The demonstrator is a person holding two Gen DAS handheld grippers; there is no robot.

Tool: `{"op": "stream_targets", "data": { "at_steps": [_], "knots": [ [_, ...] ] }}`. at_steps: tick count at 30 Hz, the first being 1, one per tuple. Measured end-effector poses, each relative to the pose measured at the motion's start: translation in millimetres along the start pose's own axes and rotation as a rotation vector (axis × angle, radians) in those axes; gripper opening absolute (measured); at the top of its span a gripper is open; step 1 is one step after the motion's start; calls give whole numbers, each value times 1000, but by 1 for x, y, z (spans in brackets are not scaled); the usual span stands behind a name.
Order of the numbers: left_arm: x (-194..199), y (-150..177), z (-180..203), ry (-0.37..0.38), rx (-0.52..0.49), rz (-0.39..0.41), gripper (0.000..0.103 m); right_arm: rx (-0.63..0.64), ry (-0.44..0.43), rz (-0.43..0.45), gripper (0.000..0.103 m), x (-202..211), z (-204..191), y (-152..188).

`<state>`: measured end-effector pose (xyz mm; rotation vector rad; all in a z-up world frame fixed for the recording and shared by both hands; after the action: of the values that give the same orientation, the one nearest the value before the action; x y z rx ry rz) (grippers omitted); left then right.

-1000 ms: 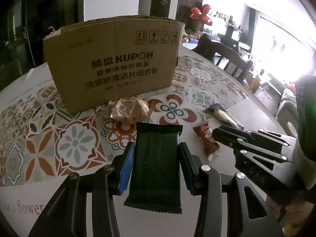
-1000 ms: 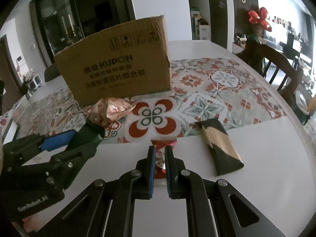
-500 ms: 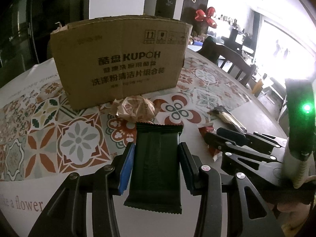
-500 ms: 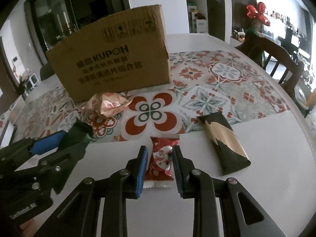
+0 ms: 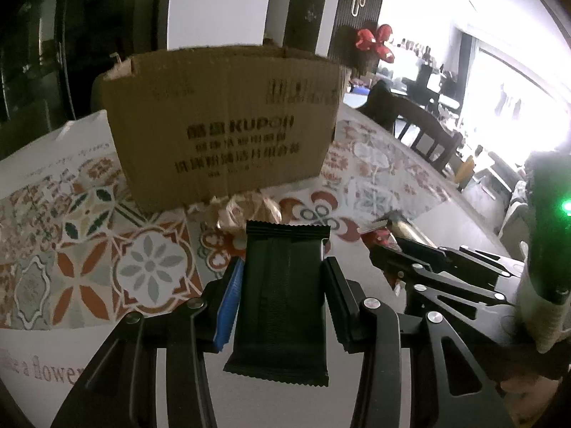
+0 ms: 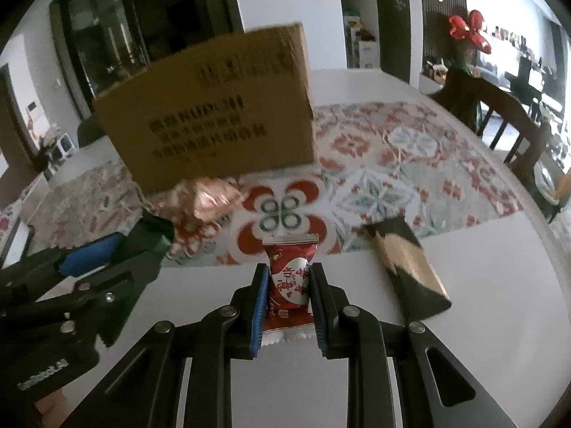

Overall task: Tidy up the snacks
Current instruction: 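Lift the green bar and red packet over the cardboard box with both tools, then lower both snacks into the box and open both tools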

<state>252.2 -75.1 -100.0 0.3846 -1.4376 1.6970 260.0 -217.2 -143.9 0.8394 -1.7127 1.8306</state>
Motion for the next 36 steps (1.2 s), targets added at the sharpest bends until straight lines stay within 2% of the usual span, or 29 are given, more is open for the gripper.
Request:
{"op": "stream_targets", "data": {
  "at_steps": [12, 22, 30, 36],
  "knots": [
    [39, -53, -7, 4, 34, 145, 44, 49, -13, 190, 24, 45, -9, -56],
    [67, -108, -12, -49, -42, 302, 44, 123, 2, 348, 24, 64, -22, -114],
    [71, -151, -14, -59, -81, 349, 44, 154, -10, 400, 24, 63, -24, -155],
    [51, -181, -21, -57, -80, 323, 44, 178, -19, 405, 24, 52, -22, -183]
  ]
}}
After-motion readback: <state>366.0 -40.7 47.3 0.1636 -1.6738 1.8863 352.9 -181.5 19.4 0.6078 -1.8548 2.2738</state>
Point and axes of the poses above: each gripper's, at about its wrist camera, not at the fingertips, and x roughly against the way its jaws point, z to its right, y to its underside, the point moved 1 cm from there along -x, roughly the way its jaws point, and after that the axes turned 13 degrees about x, right-handed, at the moved point
